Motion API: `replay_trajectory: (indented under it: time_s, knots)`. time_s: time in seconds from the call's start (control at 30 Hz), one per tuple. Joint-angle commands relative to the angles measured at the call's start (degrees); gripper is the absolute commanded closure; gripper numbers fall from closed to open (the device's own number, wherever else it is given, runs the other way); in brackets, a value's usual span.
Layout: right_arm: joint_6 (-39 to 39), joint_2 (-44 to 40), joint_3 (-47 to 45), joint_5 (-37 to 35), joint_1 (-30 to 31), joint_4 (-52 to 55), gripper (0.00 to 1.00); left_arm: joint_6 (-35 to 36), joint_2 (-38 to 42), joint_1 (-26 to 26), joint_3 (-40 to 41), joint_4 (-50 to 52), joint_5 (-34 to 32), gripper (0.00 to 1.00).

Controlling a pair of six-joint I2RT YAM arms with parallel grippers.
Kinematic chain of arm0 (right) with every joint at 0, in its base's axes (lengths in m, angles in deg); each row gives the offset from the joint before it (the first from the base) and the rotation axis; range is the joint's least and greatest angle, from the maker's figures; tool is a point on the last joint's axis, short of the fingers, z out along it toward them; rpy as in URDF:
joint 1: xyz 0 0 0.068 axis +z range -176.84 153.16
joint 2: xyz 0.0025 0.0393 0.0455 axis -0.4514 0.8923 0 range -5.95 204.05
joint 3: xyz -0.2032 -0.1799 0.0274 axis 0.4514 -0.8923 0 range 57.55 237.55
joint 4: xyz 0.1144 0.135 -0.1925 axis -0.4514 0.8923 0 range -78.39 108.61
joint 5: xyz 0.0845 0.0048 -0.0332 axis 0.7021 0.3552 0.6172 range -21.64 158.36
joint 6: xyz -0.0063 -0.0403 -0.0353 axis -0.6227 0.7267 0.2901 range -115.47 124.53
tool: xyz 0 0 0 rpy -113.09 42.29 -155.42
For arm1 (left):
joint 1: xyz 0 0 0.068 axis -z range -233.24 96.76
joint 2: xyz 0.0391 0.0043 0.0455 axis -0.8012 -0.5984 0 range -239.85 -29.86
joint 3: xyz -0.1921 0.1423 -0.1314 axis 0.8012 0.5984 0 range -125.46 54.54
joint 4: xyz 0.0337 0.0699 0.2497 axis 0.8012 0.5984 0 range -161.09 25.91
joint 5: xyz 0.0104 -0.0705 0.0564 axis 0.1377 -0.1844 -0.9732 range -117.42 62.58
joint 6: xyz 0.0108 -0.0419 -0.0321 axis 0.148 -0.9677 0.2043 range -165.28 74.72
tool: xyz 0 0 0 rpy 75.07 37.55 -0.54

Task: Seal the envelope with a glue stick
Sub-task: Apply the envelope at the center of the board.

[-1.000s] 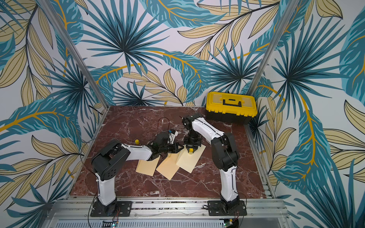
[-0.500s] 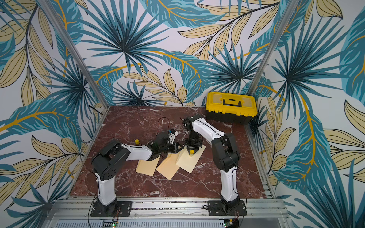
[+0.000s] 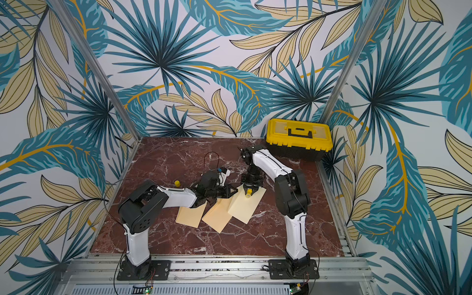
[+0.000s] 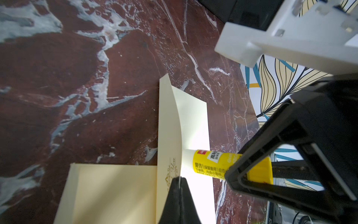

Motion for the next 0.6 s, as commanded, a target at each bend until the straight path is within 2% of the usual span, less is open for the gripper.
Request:
replay_trajectory:
  time_s: [0.0,0.23,0.4,0.57]
  knots:
    - [1.15,2.69,-1.12,1.98,-0.11,-0.92,1.0,1.23,0.3,-0.33,1.12,0.77,0.22,0.96]
    - [1.95,2.05,-4.24,9.8,-0.07,0.78,1.0,1.07,-0.09,-0.32,0.97,0.48,0.33,0.97]
    - [2.36,2.28,-3.93,10.99,-0.25,1.78,1.0,1.25,0.08,-0.33,1.1,0.77,0.16,0.97]
    - [1.59,4.19,-1.75,6.98,-0.94,2.83,1.0,1.24,0.08,-0.3,1.02,0.81,0.14,0.96]
